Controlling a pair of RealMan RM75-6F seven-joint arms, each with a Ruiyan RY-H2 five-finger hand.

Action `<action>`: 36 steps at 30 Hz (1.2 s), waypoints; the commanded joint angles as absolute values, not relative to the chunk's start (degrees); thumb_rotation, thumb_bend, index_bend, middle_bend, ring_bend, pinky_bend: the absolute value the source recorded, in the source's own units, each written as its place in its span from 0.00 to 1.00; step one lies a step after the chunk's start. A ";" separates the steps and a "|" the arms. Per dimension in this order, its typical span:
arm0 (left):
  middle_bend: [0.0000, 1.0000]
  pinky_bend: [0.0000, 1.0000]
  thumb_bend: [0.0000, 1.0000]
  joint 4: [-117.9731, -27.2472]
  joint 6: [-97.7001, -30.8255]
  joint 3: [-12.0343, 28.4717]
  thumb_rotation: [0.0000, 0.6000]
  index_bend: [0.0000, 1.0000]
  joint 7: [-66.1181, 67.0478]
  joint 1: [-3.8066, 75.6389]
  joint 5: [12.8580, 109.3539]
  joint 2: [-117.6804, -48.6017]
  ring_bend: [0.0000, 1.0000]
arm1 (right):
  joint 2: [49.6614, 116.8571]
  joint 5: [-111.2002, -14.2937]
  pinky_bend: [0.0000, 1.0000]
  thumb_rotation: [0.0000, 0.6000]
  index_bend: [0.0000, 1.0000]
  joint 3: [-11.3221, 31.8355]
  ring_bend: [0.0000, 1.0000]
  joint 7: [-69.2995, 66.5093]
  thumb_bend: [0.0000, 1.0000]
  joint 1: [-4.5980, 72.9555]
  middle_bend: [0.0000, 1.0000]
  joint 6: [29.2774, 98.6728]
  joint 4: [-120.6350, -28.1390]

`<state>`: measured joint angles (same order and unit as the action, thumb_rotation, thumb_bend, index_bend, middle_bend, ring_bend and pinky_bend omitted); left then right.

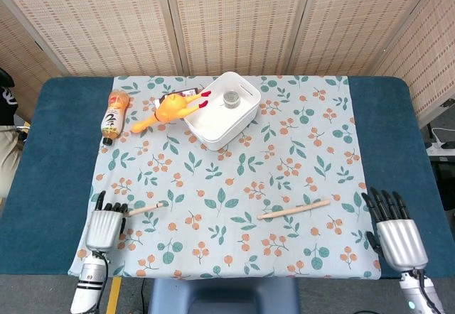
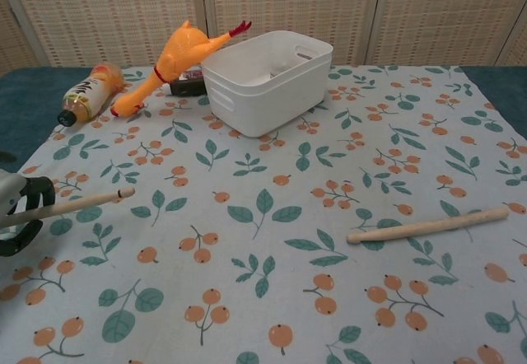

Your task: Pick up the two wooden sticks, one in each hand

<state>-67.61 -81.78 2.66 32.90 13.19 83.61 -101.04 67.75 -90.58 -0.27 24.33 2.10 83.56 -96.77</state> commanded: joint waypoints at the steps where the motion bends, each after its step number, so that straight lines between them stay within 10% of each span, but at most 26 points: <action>1: 0.92 0.16 0.53 -67.91 -81.85 3.01 1.00 0.83 33.21 13.76 84.12 -100.20 0.52 | 69.38 -90.46 0.00 1.00 0.04 1.19 0.00 25.96 0.28 4.99 0.00 80.30 -96.03; 11: 0.92 0.16 0.53 -66.68 -81.83 4.78 1.00 0.83 29.11 14.77 83.94 -97.06 0.52 | 78.97 -84.10 0.00 1.00 0.31 6.82 0.00 36.93 0.28 16.46 0.22 67.24 -90.94; 36: 0.92 0.16 0.53 -62.36 -81.87 4.64 1.00 0.83 24.65 14.63 83.56 -96.52 0.53 | 89.04 -76.15 0.00 1.00 0.43 2.96 0.05 43.91 0.28 21.01 0.33 61.67 -79.31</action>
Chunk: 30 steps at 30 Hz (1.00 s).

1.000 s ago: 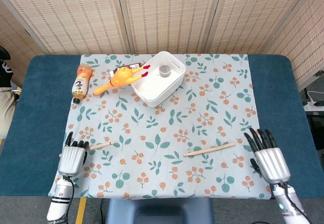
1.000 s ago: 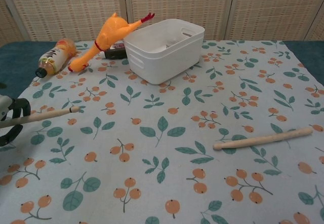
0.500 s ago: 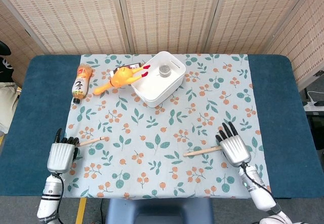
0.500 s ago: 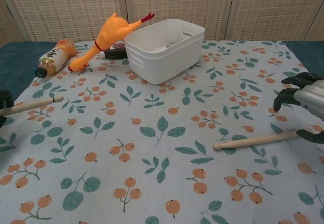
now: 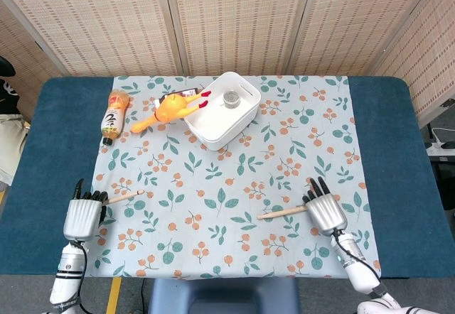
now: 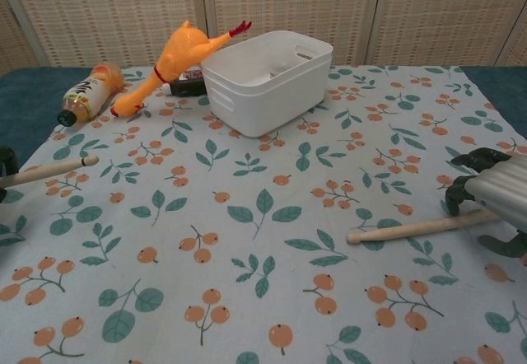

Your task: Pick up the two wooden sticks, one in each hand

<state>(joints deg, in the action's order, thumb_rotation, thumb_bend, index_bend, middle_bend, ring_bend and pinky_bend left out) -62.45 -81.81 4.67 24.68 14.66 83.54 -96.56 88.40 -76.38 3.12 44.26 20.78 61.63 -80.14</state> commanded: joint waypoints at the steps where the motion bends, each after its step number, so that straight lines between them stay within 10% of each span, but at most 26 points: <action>1: 0.92 0.16 0.53 -62.31 -81.92 4.64 1.00 0.83 24.64 14.62 83.55 -96.51 0.53 | 89.36 -76.33 0.00 1.00 0.45 2.86 0.07 43.78 0.28 21.09 0.35 61.95 -78.77; 30: 0.93 0.16 0.53 -63.81 -81.17 5.72 1.00 0.84 27.10 15.51 82.47 -94.88 0.53 | 89.16 -78.03 0.22 1.00 0.91 1.19 0.52 38.97 0.39 20.94 0.71 66.19 -78.94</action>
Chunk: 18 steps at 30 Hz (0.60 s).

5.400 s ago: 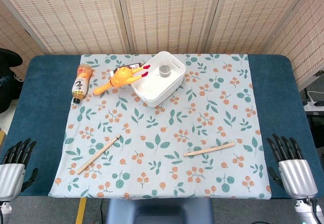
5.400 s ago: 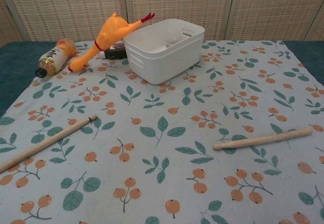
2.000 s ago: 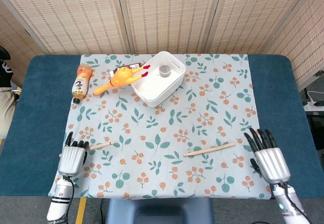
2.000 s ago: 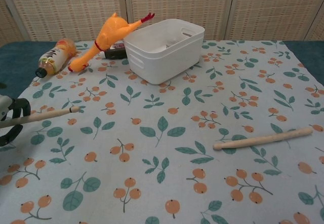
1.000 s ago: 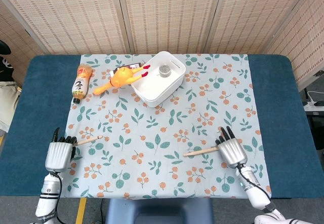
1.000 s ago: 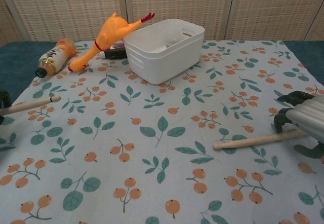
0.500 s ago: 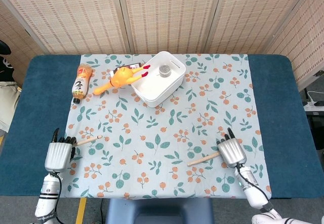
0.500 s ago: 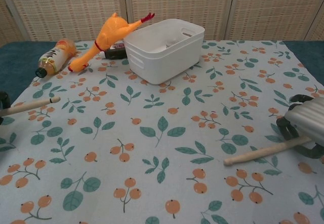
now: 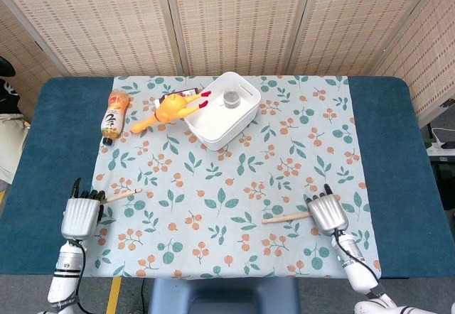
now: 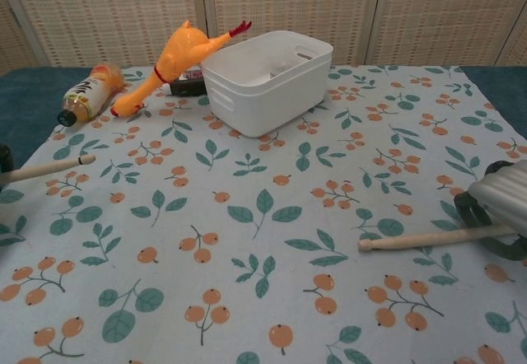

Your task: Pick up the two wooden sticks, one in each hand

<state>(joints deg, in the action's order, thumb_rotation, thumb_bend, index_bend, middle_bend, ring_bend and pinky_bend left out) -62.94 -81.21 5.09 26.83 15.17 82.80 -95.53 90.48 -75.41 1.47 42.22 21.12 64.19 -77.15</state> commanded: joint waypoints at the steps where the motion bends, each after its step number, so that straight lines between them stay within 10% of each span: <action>1: 0.93 0.16 0.53 -64.28 -81.17 6.06 1.00 0.84 27.17 15.63 82.25 -94.61 0.53 | 88.69 -78.92 0.22 1.00 0.91 1.17 0.52 38.12 0.39 20.88 0.71 66.98 -79.52; 18: 0.93 0.18 0.56 -79.53 -73.61 12.82 1.00 0.84 30.04 20.20 72.35 -91.38 0.55 | 90.06 -78.92 0.23 1.00 0.91 6.42 0.52 24.62 0.39 24.25 0.71 66.40 -89.37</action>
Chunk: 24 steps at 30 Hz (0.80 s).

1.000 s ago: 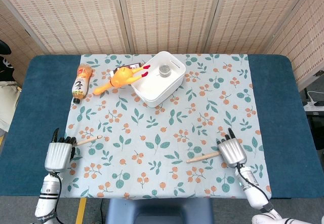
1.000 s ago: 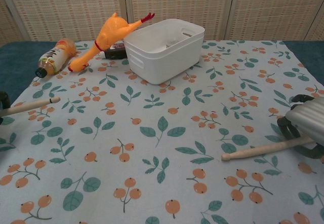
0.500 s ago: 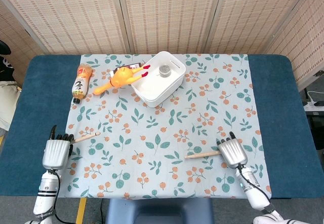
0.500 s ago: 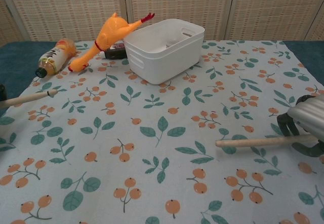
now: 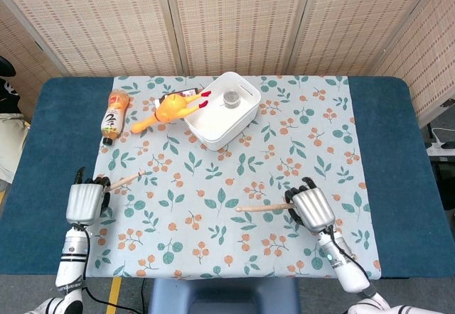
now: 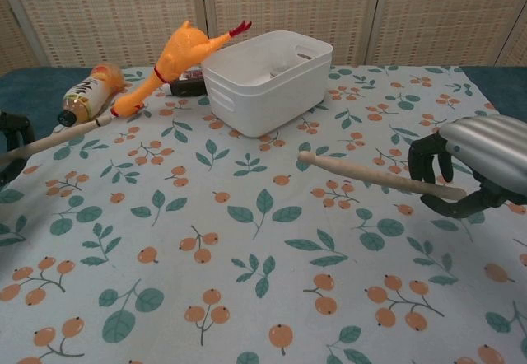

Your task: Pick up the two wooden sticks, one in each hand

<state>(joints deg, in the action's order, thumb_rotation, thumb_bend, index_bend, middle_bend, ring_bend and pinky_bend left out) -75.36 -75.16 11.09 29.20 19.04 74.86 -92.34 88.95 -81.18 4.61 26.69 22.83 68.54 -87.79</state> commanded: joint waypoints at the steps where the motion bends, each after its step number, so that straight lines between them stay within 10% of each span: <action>1: 0.93 0.18 0.56 -80.45 -73.57 13.07 1.00 0.84 30.35 20.37 72.00 -91.29 0.55 | 90.33 -78.46 0.23 1.00 0.91 6.83 0.52 24.10 0.39 24.51 0.71 66.07 -89.48; 24: 0.95 0.21 0.56 -103.17 -81.94 12.46 1.00 0.84 48.43 24.71 73.89 -94.63 0.58 | 81.81 -48.84 0.23 1.00 0.91 19.34 0.52 23.91 0.46 37.17 0.71 49.51 -107.01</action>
